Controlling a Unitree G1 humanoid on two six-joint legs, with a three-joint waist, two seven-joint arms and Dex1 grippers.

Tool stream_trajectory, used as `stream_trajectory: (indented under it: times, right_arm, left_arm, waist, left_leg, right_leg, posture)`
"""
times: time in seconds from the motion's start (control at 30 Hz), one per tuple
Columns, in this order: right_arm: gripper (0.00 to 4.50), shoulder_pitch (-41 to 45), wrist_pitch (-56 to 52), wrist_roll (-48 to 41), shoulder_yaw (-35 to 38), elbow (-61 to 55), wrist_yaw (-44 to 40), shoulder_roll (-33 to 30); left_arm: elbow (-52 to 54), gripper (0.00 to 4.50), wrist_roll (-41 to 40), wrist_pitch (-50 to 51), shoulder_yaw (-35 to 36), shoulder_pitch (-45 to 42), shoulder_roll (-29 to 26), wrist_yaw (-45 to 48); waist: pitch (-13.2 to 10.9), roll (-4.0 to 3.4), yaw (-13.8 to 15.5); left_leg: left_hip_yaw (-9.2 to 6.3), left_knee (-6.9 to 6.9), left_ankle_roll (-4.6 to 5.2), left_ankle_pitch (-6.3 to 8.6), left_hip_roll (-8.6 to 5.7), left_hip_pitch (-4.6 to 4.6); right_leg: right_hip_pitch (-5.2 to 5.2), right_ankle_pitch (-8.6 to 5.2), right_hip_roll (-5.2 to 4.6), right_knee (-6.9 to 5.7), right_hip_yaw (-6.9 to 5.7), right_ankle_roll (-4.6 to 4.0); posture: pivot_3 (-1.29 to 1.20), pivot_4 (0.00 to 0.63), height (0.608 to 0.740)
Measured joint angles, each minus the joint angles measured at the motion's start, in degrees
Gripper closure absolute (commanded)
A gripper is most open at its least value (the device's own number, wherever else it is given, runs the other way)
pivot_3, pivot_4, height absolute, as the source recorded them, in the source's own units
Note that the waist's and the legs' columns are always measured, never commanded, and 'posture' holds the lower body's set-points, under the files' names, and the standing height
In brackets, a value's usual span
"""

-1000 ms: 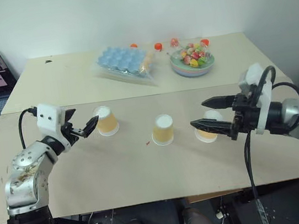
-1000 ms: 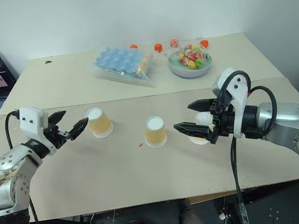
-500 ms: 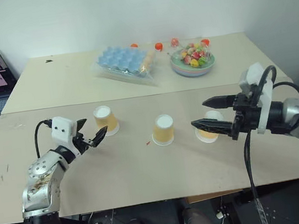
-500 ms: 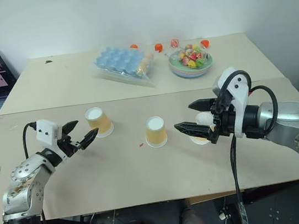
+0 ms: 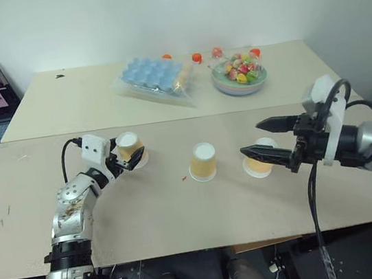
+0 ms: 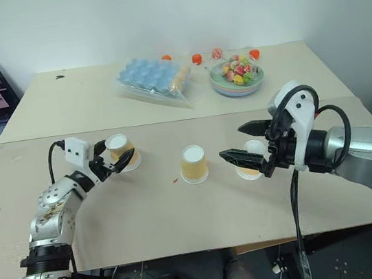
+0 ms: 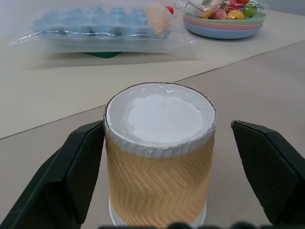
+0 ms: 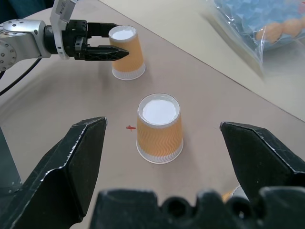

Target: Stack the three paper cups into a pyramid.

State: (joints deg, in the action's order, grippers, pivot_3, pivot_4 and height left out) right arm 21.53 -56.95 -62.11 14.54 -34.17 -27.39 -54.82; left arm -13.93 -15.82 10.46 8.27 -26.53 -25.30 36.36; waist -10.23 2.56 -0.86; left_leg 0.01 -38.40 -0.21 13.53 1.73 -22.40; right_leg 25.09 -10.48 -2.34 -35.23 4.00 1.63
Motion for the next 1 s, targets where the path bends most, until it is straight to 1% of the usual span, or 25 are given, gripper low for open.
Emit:
stream_trajectory:
  times: [0.2,0.27,0.3,0.33,0.37,0.4,0.43,0.63,0.7,0.9,1.0]
  right_arm:
    - [0.00,-0.7,0.0,-0.3,0.6,-0.6,1.0,0.0]
    - [0.00,-0.9,-0.1,-0.3,0.7,-0.7,1.4,0.0]
    - [0.00,-0.9,-0.1,-0.4,0.7,-0.8,1.5,0.0]
    - [0.00,-1.0,-0.1,-0.7,0.8,-0.8,1.5,0.0]
    - [0.00,-1.2,-0.1,-1.0,0.9,-1.0,1.6,0.0]
    - [0.00,-1.4,-0.1,-1.1,0.9,-1.2,1.7,0.0]
    - [0.00,-1.6,-0.1,-1.3,1.0,-1.3,1.7,0.0]
    - [0.00,-2.0,-0.1,-1.7,1.3,-1.3,2.2,0.0]
    - [0.00,-2.0,-0.1,-1.7,1.3,-1.3,2.3,0.0]
    - [0.00,-2.0,-0.1,-1.6,1.3,-1.3,2.5,0.1]
    - [0.00,-2.0,0.0,-1.5,1.3,-1.3,2.5,0.1]
  left_arm:
    - [-4.7,0.03,0.9,-2.9,-0.9,-2.9,1.1,0.1]
    - [-5.4,0.55,1.2,-3.2,-1.0,-3.2,1.4,0.1]
    - [-5.7,0.70,1.2,-3.3,-1.1,-3.4,1.4,0.1]
    - [-6.0,1.07,1.2,-3.6,-1.1,-3.5,1.5,0.1]
    - [-6.0,1.54,1.2,-4.0,-1.1,-3.6,1.5,0.1]
    - [-6.0,1.87,1.2,-4.1,-1.1,-3.7,1.5,0.2]
    - [-6.0,2.00,1.2,-4.1,-1.2,-3.8,1.5,0.2]
    - [-6.0,2.00,2.1,-4.2,-1.3,-4.0,0.7,0.5]
    - [-4.3,2.00,1.1,-1.9,-1.5,-4.1,-0.3,2.6]
    - [7.2,2.00,-5.5,4.2,-4.9,-3.7,-8.2,20.1]
    - [9.1,2.00,-7.1,6.0,-5.8,-2.5,-9.1,24.2]
  waist:
    - [0.0,0.00,-0.1]
    - [0.0,0.00,0.0]
    - [0.0,0.00,0.0]
    - [0.0,0.00,0.1]
    - [0.0,0.01,0.1]
    - [0.0,0.01,0.1]
    - [0.0,0.01,0.1]
    - [0.0,0.00,0.0]
    - [0.0,0.01,0.0]
    - [0.0,0.00,0.0]
    - [0.0,0.00,-0.1]
  left_leg:
    - [0.00,0.00,0.00,0.00,0.00,0.00]
    - [0.00,0.00,0.00,0.00,0.00,-0.01]
    - [0.00,0.00,0.00,0.00,0.00,-0.01]
    - [0.00,0.00,0.00,0.00,0.00,-0.01]
    - [0.00,0.00,0.00,0.00,0.00,0.00]
    - [-0.01,0.00,0.00,0.00,0.00,-0.01]
    - [-0.01,0.00,0.00,0.00,0.00,-0.01]
    - [-0.01,0.00,0.00,0.00,0.00,0.00]
    - [-0.01,0.00,0.00,0.00,0.00,-0.01]
    - [0.00,0.01,0.00,0.00,0.01,-0.02]
    - [0.00,0.00,0.00,0.00,0.02,0.00]
  right_leg:
    - [0.00,0.00,0.00,0.01,0.01,0.00]
    - [0.00,0.00,0.00,0.01,0.00,0.00]
    - [0.00,0.01,0.00,0.00,0.00,0.01]
    - [0.00,0.01,0.00,0.00,0.00,0.01]
    - [0.00,0.01,0.00,0.00,0.00,0.01]
    - [0.00,0.01,0.00,0.00,0.00,0.02]
    - [0.00,0.01,0.00,0.00,0.00,0.02]
    - [0.00,0.01,0.00,0.00,0.00,0.02]
    - [0.00,0.01,0.01,0.00,0.00,0.02]
    - [0.02,-0.01,0.01,0.02,0.00,0.04]
    - [0.02,-0.13,0.02,0.00,0.01,0.23]
  posture:
    - [0.00,0.150,0.740]
    - [0.00,0.150,0.740]
    - [0.00,0.150,0.740]
    - [0.00,0.150,0.740]
    - [0.00,0.150,0.740]
    - [0.00,0.150,0.740]
    - [0.00,0.150,0.740]
    - [0.00,0.150,0.740]
    - [0.00,0.150,0.740]
    - [0.00,0.150,0.740]
    - [0.00,0.150,0.740]
